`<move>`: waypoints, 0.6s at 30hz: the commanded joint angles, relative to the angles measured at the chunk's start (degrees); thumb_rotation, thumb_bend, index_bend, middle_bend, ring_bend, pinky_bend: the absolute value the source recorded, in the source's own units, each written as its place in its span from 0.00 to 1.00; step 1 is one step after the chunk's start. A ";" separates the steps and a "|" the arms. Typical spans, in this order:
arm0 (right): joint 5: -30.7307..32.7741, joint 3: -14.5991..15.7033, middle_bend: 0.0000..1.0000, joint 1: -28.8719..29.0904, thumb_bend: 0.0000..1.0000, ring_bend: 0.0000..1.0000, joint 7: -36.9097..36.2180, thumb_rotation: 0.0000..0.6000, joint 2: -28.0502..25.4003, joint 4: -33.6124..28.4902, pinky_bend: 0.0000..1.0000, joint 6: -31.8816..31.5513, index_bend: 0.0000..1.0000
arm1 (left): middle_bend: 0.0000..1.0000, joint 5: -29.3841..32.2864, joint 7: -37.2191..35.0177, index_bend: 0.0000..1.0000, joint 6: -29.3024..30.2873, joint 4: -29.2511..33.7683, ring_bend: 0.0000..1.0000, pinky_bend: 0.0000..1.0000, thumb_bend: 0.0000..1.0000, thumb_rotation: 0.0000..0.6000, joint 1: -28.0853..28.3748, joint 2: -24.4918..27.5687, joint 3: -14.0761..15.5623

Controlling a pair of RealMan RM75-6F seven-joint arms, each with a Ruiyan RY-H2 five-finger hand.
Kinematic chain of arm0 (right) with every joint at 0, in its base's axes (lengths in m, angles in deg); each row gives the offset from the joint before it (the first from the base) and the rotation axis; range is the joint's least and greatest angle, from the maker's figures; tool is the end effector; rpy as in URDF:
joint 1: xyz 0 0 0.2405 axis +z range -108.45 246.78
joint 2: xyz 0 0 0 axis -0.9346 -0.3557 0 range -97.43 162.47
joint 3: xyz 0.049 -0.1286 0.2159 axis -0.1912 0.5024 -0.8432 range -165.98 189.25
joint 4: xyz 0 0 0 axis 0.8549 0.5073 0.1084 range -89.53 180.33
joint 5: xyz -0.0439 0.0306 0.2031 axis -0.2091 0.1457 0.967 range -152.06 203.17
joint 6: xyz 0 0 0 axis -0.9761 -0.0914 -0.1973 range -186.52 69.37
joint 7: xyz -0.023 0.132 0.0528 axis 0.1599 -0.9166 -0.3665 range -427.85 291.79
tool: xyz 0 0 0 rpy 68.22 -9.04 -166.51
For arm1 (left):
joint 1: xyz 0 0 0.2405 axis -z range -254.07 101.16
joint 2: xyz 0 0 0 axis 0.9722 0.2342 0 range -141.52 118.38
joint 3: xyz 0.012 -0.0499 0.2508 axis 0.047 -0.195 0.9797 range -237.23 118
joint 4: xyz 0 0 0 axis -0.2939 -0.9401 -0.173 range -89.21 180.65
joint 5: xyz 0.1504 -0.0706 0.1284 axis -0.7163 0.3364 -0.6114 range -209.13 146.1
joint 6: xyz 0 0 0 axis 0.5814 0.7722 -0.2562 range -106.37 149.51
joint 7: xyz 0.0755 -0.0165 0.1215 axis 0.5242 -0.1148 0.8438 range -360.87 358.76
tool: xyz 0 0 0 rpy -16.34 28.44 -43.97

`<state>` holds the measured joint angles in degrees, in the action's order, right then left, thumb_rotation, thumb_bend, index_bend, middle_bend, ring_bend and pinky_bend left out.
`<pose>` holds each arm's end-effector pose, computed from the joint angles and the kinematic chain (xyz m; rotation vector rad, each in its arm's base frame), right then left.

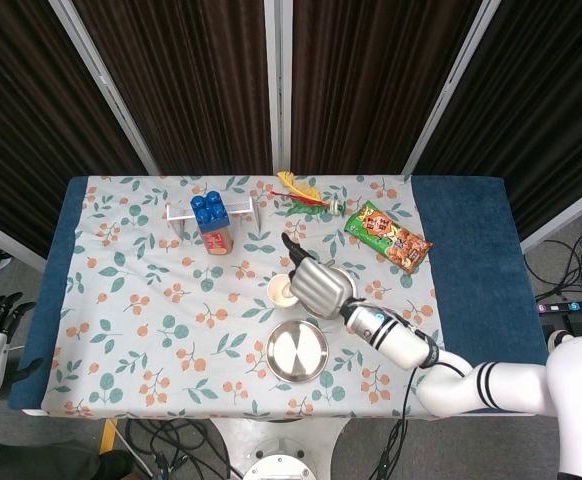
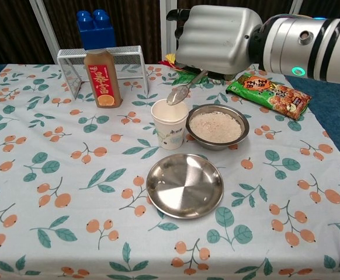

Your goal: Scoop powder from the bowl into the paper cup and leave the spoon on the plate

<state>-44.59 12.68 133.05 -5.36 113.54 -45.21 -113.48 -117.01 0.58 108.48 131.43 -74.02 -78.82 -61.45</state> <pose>-0.0530 -0.3476 -0.0054 2.1619 0.3993 0.5622 -0.3366 0.1647 0.1550 -1.3683 -0.8521 -0.8112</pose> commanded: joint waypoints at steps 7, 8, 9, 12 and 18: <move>-10.86 4.60 0.57 -7.91 0.34 0.24 -16.62 1.00 3.36 1.33 0.00 -3.48 0.55 | 0.22 0.08 0.27 0.27 0.36 0.41 0.13 0.10 0.01 1.00 -0.47 -0.05 0.25; -11.76 4.99 0.57 -8.52 0.34 0.24 -17.95 1.00 4.23 2.25 0.00 -3.72 0.55 | 0.22 0.11 0.29 0.27 0.37 0.43 0.13 0.10 0.01 1.00 -0.50 -0.04 0.25; -12.68 5.32 0.57 -9.11 0.33 0.24 -19.05 1.00 5.18 3.33 0.00 -4.06 0.55 | 0.22 0.09 0.30 0.27 0.40 0.46 0.13 0.10 0.01 1.00 -0.53 -0.05 0.27; -15.61 6.04 0.57 -11.18 0.33 0.24 -22.80 1.00 8.73 7.33 0.00 -5.82 0.55 | 0.22 -0.04 0.24 0.27 0.63 0.51 0.13 0.10 0.01 1.00 -0.67 -0.05 0.33; -20.02 6.69 0.54 -14.22 0.31 0.20 -28.13 1.00 13.89 13.70 0.00 -8.37 0.55 | 0.22 0.10 -0.14 0.27 0.67 0.33 0.13 0.10 0.01 1.00 -0.87 -0.05 0.37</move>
<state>-63.30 18.95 119.93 -32.40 126.03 -32.99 -120.97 -116.91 0.44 109.16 131.76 -74.90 -78.87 -61.08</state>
